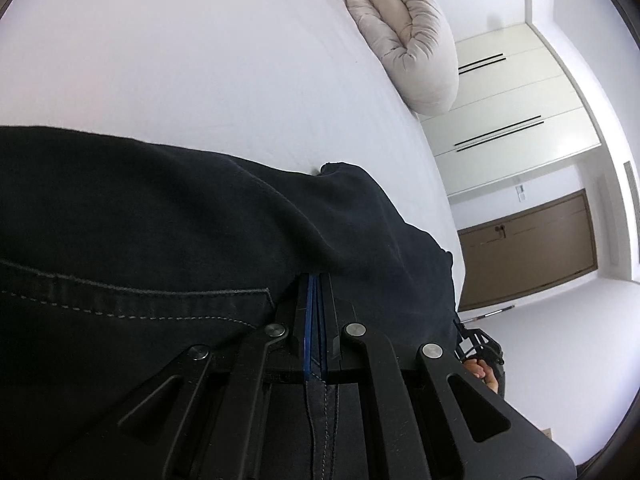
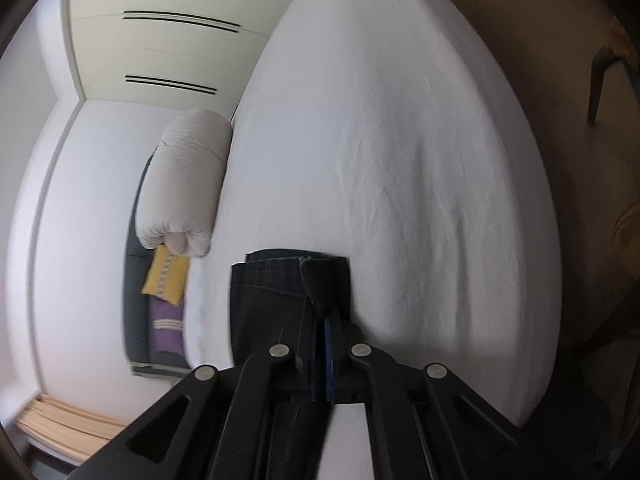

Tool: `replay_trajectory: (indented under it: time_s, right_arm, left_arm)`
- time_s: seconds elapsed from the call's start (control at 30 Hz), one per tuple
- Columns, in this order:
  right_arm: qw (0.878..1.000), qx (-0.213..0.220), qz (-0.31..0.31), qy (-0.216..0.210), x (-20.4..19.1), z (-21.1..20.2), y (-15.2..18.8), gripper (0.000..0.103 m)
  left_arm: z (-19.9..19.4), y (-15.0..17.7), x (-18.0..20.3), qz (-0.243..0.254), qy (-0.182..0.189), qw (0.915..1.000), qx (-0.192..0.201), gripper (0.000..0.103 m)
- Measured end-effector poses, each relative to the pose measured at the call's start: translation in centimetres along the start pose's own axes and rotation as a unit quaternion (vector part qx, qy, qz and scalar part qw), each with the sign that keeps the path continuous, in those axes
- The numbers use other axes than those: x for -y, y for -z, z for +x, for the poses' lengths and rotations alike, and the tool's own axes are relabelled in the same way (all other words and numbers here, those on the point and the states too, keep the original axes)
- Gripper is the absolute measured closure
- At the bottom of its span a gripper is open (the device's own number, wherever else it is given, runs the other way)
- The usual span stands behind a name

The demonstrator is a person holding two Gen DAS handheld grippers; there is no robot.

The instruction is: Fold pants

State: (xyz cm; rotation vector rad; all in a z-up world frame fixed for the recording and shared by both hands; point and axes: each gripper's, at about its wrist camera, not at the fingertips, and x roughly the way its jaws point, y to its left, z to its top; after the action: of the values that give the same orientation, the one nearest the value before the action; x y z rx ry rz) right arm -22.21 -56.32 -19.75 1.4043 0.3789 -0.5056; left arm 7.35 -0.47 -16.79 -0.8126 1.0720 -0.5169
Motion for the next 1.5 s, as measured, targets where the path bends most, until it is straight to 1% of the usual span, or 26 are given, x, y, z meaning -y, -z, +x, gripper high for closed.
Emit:
replay_trajectory:
  time_s: [0.03,0.07,0.1,0.13,0.2,0.23,0.3,0.33,0.37,0.4,0.43,0.5,0.57,0.63,0.8,0.83,0.93,1.07,1.1,1.17,1.23,1.3,1.33,1.37,1.43,1.5]
  right_arm:
    - [1.0,0.004,-0.012,0.014,-0.7,-0.5,-0.3,0.093]
    - [0.998,0.028,-0.035,0.041,-1.8,-1.4,-0.6,0.083]
    - [0.993,0.059,-0.074,0.074,-3.5,-2.6,-1.0,0.078]
    - [0.989,0.07,-0.105,0.077,-5.0,-3.2,-1.4,0.077]
    - [0.981,0.045,-0.182,0.054,-9.1,-2.8,-1.7,0.077]
    - [0.968,0.013,-0.245,0.051,-11.8,-1.6,-1.4,0.077]
    - [0.926,-0.057,-0.369,0.047,-16.1,1.5,0.3,0.077]
    - [0.899,-0.095,-0.425,0.038,-17.7,3.3,1.5,0.077]
    - [0.88,-0.114,-0.46,0.036,-18.7,4.5,2.2,0.077]
    - [0.856,-0.131,-0.497,0.052,-19.6,6.3,2.8,0.077]
    - [0.843,-0.142,-0.514,0.071,-20.0,7.7,2.8,0.077]
    - [0.827,-0.156,-0.532,0.095,-20.2,10.0,2.5,0.077]
    - [0.805,-0.154,-0.555,0.142,-20.0,11.9,2.4,0.077]
    - [0.799,-0.167,-0.558,0.151,-19.3,12.9,2.1,0.077]
    - [0.799,-0.196,-0.551,0.138,-18.9,14.4,2.1,0.075]
    - [0.796,-0.199,-0.554,0.139,-19.0,14.7,2.0,0.074]
    - [0.775,-0.205,-0.571,0.175,-18.7,16.1,2.5,0.074]
    - [0.771,-0.203,-0.574,0.188,-19.0,16.8,2.7,0.074]
    - [0.764,-0.203,-0.581,0.194,-19.0,17.1,3.0,0.074]
    - [0.741,-0.197,-0.604,0.216,-19.2,17.4,4.0,0.085]
    - [0.732,-0.191,-0.614,0.225,-19.3,17.8,4.6,0.094]
    - [0.729,-0.175,-0.62,0.231,-19.7,17.8,4.9,0.097]
    - [0.728,-0.161,-0.623,0.236,-19.9,17.7,5.0,0.103]
    - [0.728,-0.139,-0.624,0.249,-20.1,17.6,4.9,0.103]
    - [0.74,-0.119,-0.609,0.259,-20.0,17.4,4.0,0.103]
    - [0.748,-0.115,-0.597,0.268,-19.6,17.3,2.9,0.103]
  left_arm:
    - [0.2,-0.1,0.1,0.0,0.0,1.0,0.0,0.101]
    - [0.3,0.0,0.0,0.0,0.0,1.0,0.0,0.101]
    - [0.2,0.0,0.0,0.0,-0.001,1.0,0.0,0.101]
    - [0.3,0.0,0.1,0.0,-0.003,1.0,0.0,0.101]
    - [0.7,-0.1,0.2,0.001,-0.005,1.0,-0.001,0.101]
    - [1.0,-0.1,0.2,0.001,-0.004,1.0,-0.002,0.101]
    - [1.5,-0.2,0.3,-0.002,0.0,1.0,-0.003,0.101]
    - [1.6,-0.2,0.3,-0.003,0.002,1.0,-0.002,0.101]
    - [1.6,-0.2,0.2,-0.004,0.003,1.0,-0.002,0.101]
    - [1.5,-0.1,0.1,-0.003,0.005,1.0,-0.002,0.101]
    - [1.3,0.1,-0.1,-0.002,0.005,1.0,-0.001,0.101]
    - [1.3,0.1,-0.1,0.0,0.004,1.0,0.0,0.101]
    - [1.1,0.1,-0.2,0.001,0.005,1.0,0.0,0.101]
    - [1.1,0.2,-0.3,-0.001,0.007,1.0,-0.001,0.101]
    - [1.0,0.1,-0.5,0.0,0.009,1.0,-0.001,0.101]
    - [0.7,0.1,-0.7,0.0,0.009,1.0,-0.001,0.101]
    - [0.8,0.1,-0.8,-0.001,0.01,0.9999,-0.002,0.101]
    - [0.8,0.0,-0.8,-0.001,0.012,0.9999,-0.002,0.101]
    - [0.8,0.0,-0.8,-0.001,0.011,0.9999,-0.002,0.101]
    - [0.8,0.0,-0.8,0.0,0.01,0.9999,-0.002,0.101]
    - [0.8,-0.1,-0.8,-0.001,0.009,1.0,-0.003,0.101]
    - [0.8,-0.1,-0.6,-0.001,0.003,1.0,-0.005,0.101]
    - [0.8,-0.2,-0.2,-0.002,-0.005,1.0,-0.006,0.101]
    - [0.7,-0.4,0.2,0.0,-0.015,0.9999,-0.007,0.101]
    - [0.4,-0.8,1.7,0.01,-0.027,0.9996,0.001,0.101]
    - [0.1,-1.4,3.6,0.036,-0.01,0.9993,0.009,0.1]
